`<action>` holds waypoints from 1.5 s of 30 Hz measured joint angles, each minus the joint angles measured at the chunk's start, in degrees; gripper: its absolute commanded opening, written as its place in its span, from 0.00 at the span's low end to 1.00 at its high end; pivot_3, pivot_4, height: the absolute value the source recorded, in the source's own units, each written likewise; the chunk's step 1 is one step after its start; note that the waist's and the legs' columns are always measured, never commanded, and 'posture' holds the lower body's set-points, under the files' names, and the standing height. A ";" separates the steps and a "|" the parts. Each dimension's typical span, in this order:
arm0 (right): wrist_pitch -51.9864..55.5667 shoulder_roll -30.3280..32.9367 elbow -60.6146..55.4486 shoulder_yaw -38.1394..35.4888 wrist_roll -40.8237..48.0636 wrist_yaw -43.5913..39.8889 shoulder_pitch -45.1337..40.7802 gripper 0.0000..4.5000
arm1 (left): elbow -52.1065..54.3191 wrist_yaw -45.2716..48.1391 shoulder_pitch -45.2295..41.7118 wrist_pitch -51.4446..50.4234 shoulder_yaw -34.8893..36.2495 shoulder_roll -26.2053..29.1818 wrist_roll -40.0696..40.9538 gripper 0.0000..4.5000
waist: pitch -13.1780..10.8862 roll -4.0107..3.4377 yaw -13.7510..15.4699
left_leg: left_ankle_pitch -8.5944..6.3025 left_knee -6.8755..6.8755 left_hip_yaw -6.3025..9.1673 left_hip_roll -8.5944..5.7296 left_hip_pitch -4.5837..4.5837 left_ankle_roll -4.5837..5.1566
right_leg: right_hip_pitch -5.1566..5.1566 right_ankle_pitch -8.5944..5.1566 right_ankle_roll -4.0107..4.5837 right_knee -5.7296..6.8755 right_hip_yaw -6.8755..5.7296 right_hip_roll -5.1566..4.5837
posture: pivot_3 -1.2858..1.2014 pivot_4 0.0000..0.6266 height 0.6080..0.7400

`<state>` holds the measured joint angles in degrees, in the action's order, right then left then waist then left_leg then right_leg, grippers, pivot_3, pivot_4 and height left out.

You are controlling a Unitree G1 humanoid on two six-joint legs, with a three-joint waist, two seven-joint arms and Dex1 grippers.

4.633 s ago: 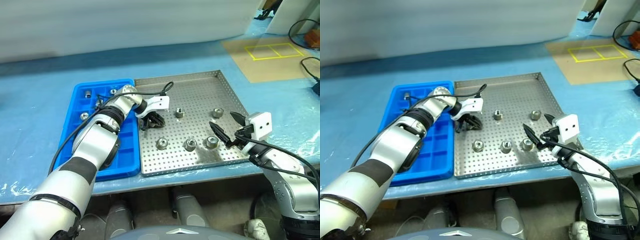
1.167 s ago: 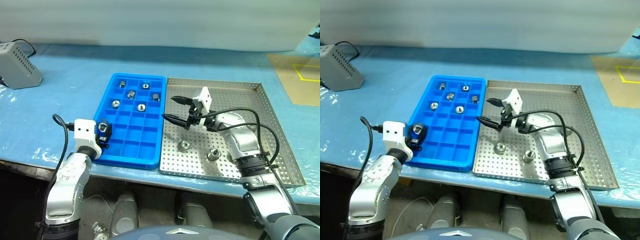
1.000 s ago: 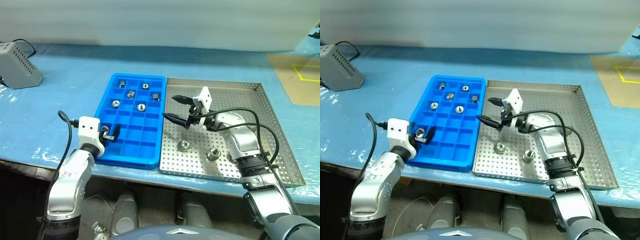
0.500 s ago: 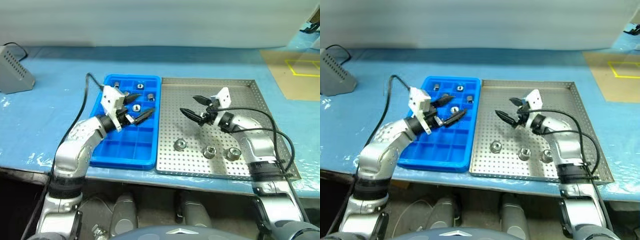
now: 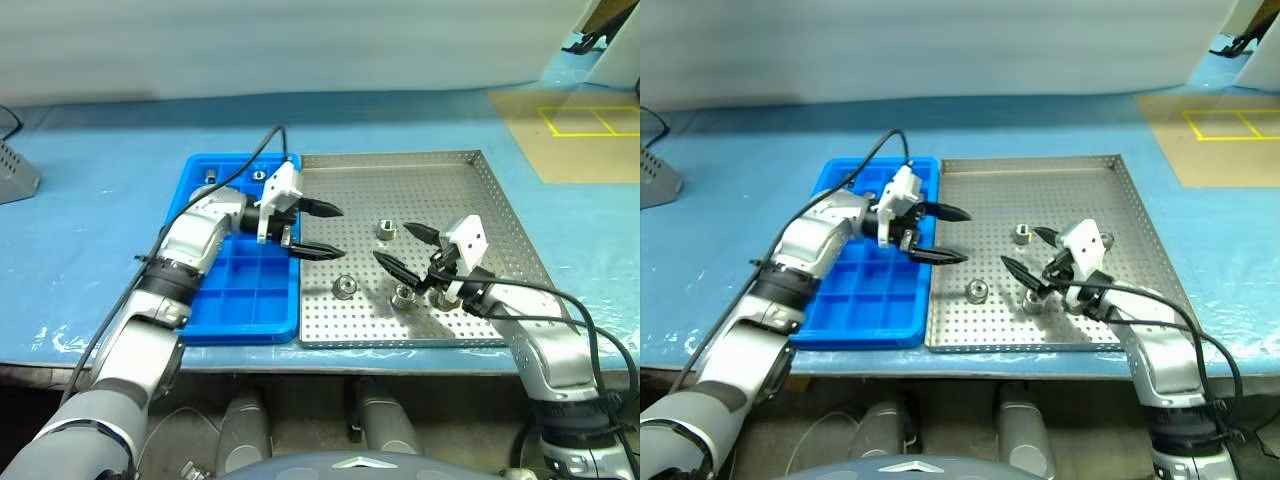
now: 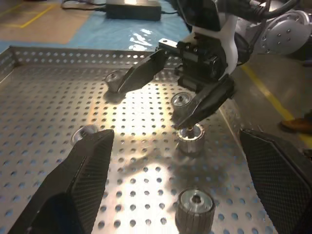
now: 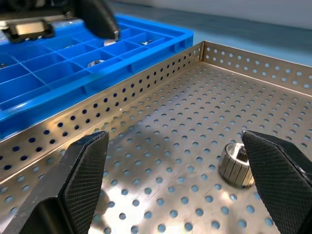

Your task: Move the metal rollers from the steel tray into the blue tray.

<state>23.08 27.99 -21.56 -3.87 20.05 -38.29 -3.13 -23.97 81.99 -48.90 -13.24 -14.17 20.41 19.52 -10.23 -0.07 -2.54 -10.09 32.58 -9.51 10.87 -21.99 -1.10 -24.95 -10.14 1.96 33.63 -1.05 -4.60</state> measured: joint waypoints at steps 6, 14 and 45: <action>0.84 0.00 -4.58 -1.87 0.04 3.79 4.83 1.00 | -8.87 7.05 -4.24 5.81 -7.32 -1.59 -7.60 0.96 | 0.01 0.02 -2.50 | -0.03 0.17 0.00 0.05 -0.08 0.05 | 0.02 -0.23 -0.41 -0.08 0.02 0.09 | 0.28 0.24 1.00; 1.30 -0.02 -6.97 -4.46 0.65 6.38 7.78 1.00 | -19.37 9.81 -7.79 14.64 -13.22 -4.21 -16.66 0.96 | 0.01 0.02 -4.78 | -0.12 0.36 0.07 0.05 -0.28 0.18 | 0.07 -0.23 -0.43 -0.22 -0.04 0.11 | 0.26 0.24 1.00; 1.09 1.56 -1.76 -6.46 3.94 2.64 1.05 1.00 | -20.37 -20.03 -11.20 11.69 3.28 -12.27 -19.03 0.38 | 0.04 -0.01 -8.53 | -0.32 0.65 0.56 -0.06 -0.56 0.69 | 0.70 -0.02 -0.09 -0.74 -0.60 -0.08 | 0.38 0.24 1.00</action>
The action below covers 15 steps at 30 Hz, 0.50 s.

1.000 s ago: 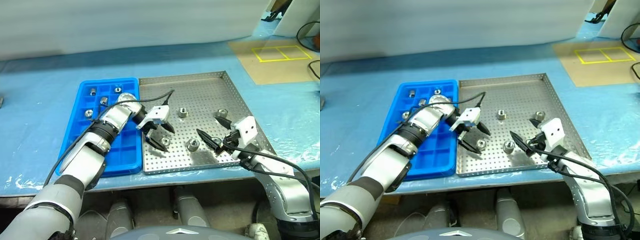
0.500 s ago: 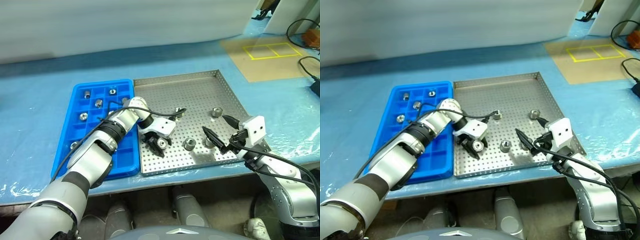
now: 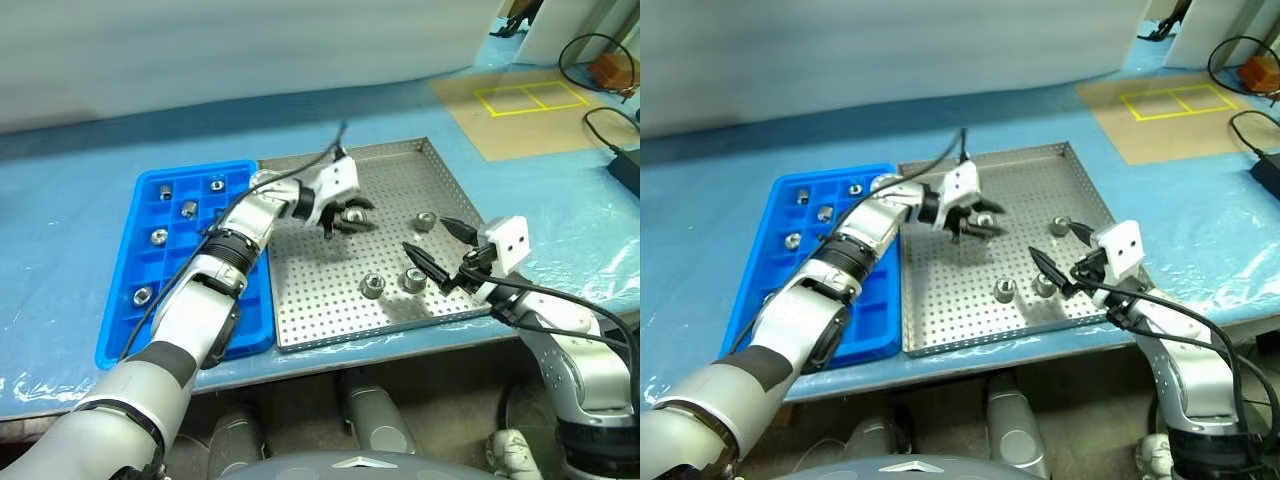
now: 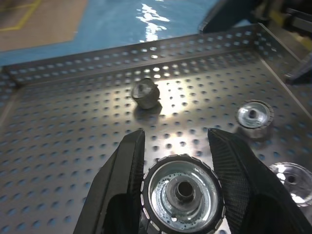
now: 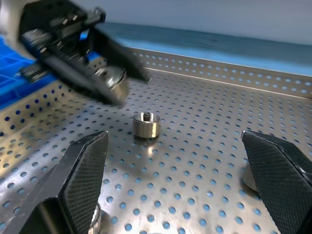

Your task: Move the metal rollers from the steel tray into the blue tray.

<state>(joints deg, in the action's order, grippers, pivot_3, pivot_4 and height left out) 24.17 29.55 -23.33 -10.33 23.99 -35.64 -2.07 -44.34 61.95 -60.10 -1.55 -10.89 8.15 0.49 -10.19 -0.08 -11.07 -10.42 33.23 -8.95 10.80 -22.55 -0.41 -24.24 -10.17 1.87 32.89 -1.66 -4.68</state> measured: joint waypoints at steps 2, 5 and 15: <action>-0.16 0.19 2.94 1.27 0.01 -2.14 -3.14 1.00 | 5.57 -6.92 2.88 -3.29 3.30 0.62 0.62 0.38 | 0.01 -0.02 0.67 | 0.07 0.00 0.05 0.00 -0.01 0.11 | 0.00 0.06 0.09 0.06 -0.03 -0.01 | 0.40 0.24 1.00; -0.71 0.19 7.31 3.66 -0.06 -4.98 -7.49 1.00 | 13.92 -15.88 8.19 -8.27 7.12 1.45 0.99 0.38 | 0.03 -0.06 2.50 | 0.08 -0.02 0.20 0.07 -0.03 0.12 | -0.03 0.08 0.14 0.09 -0.19 0.01 | 0.44 0.24 1.00; -5.50 -3.00 23.94 12.15 -2.06 -14.68 -22.21 1.00 | 47.16 -39.89 32.78 -19.30 15.16 3.01 -0.99 0.38 | 0.03 -0.07 12.59 | 0.16 -0.04 0.19 0.34 0.05 0.00 | -0.16 0.06 0.20 0.36 -0.37 -0.21 | 0.54 0.24 1.00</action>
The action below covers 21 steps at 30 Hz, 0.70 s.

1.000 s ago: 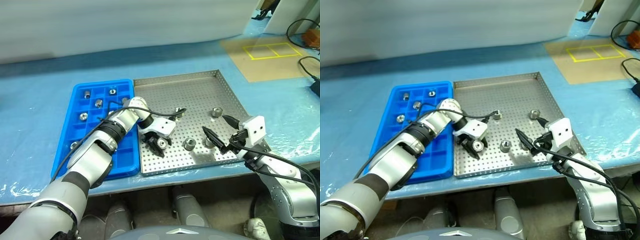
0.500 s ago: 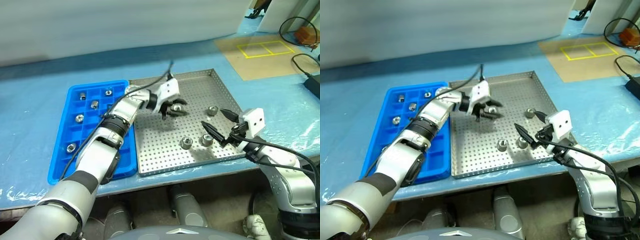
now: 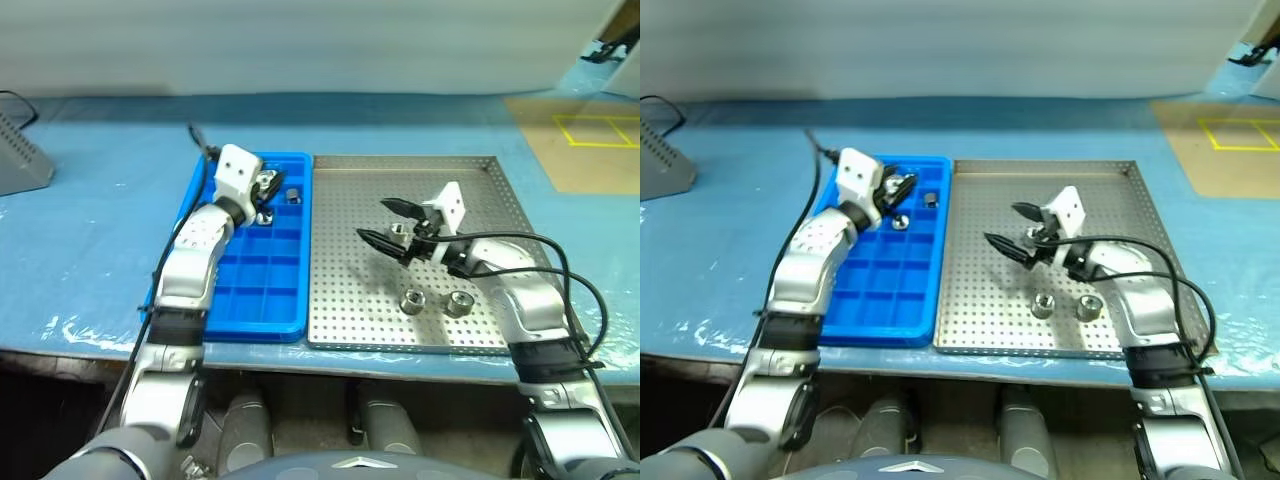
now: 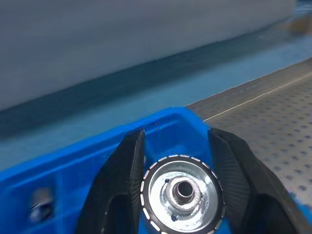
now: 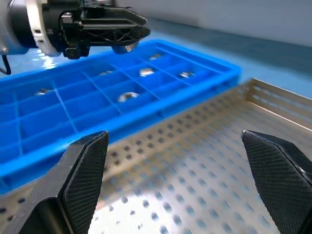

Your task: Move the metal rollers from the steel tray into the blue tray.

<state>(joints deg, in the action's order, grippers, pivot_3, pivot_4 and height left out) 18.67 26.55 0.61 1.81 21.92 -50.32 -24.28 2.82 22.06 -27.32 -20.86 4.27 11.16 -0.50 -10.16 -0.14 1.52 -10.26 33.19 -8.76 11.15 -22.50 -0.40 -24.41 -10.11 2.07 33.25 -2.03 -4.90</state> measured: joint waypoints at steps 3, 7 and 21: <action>-1.30 -1.16 3.67 1.52 -0.69 -2.24 -2.78 1.00 | 5.89 -3.48 6.02 -3.48 1.00 -0.89 0.21 0.38 | 0.00 0.01 2.05 | 0.01 0.00 -0.01 -0.17 0.03 -0.06 | 0.00 0.00 0.00 0.12 0.01 -0.18 | 0.55 0.24 1.00; -2.22 -2.37 6.49 3.18 -1.54 -3.87 -4.64 1.00 | 11.82 -5.76 11.09 -7.41 1.37 -1.56 1.27 0.38 | -0.02 0.03 3.40 | -0.02 0.00 0.01 -0.23 0.07 -0.32 | 0.00 0.00 -0.01 0.24 0.03 -0.24 | 0.56 0.24 1.00; -2.56 -2.45 7.95 3.29 -1.87 -4.29 -5.06 1.00 | 8.20 -5.87 10.74 -8.99 0.33 -0.19 4.26 0.38 | -0.02 0.04 3.81 | 0.11 -0.27 -0.01 -0.21 0.21 -0.52 | -0.11 -0.03 -0.07 0.31 0.10 -0.16 | 0.53 0.24 1.00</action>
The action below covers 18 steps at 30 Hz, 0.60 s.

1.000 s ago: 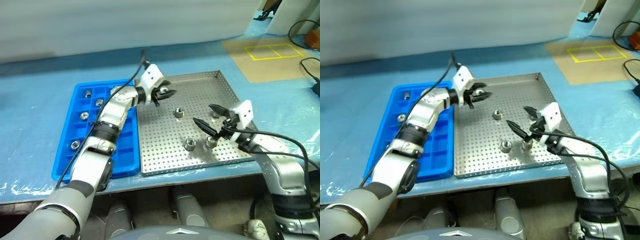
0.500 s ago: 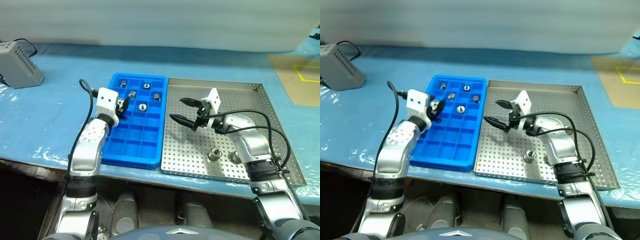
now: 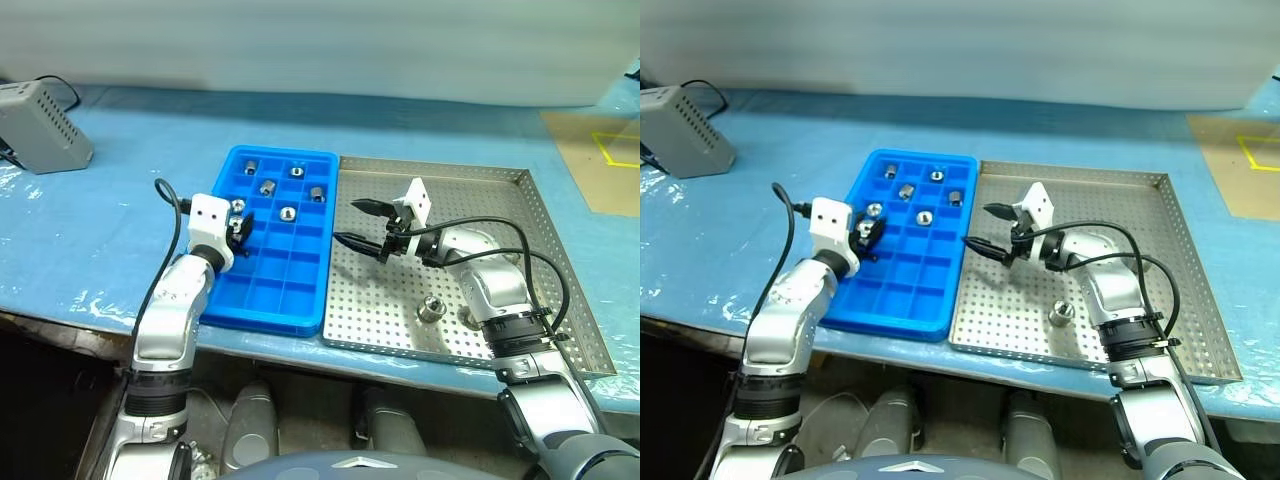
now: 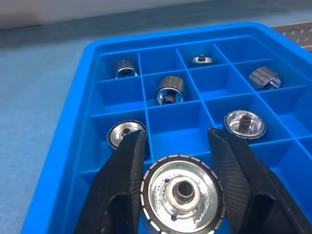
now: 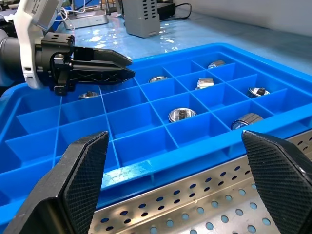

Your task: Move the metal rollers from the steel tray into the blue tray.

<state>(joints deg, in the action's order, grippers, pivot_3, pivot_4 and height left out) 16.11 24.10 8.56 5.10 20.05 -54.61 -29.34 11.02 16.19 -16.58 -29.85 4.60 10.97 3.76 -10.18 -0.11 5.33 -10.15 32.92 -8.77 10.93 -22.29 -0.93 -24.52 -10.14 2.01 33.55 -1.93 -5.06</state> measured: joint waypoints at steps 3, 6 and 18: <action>0.43 0.33 -0.73 -0.36 0.10 0.64 0.45 1.00 | -3.63 0.09 -2.42 0.69 -0.91 0.29 0.00 0.38 | 0.00 0.00 -0.07 | 0.00 -0.01 -0.03 -0.01 -0.01 0.00 | -0.03 0.00 0.00 0.00 0.03 0.00 | 0.52 0.24 1.00; 0.91 0.97 -1.45 -0.70 0.16 1.18 1.20 1.00 | -6.23 0.30 -3.56 1.22 -1.75 0.31 0.01 0.38 | 0.00 0.00 -0.16 | 0.00 -0.01 -0.08 -0.02 -0.06 0.00 | -0.12 0.00 0.00 0.00 0.10 0.01 | 0.51 0.24 1.00; 2.41 2.87 -5.21 -3.88 0.29 3.81 3.58 1.00 | -11.71 2.95 -10.06 2.89 -4.17 -1.35 2.18 1.00 | 0.00 0.00 -1.52 | 0.02 0.03 -0.14 -0.03 -0.26 -0.01 | -0.36 0.01 0.00 0.10 0.16 0.01 | 0.46 0.24 1.00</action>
<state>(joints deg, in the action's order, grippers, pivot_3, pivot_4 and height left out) 18.52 26.97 3.35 1.22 20.35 -50.80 -25.77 -0.69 19.14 -26.64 -26.96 0.42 9.62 5.94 -10.18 -0.10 3.81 -10.13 32.95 -8.91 10.90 -22.55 -0.93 -24.88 -10.13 2.01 33.65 -1.77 -5.05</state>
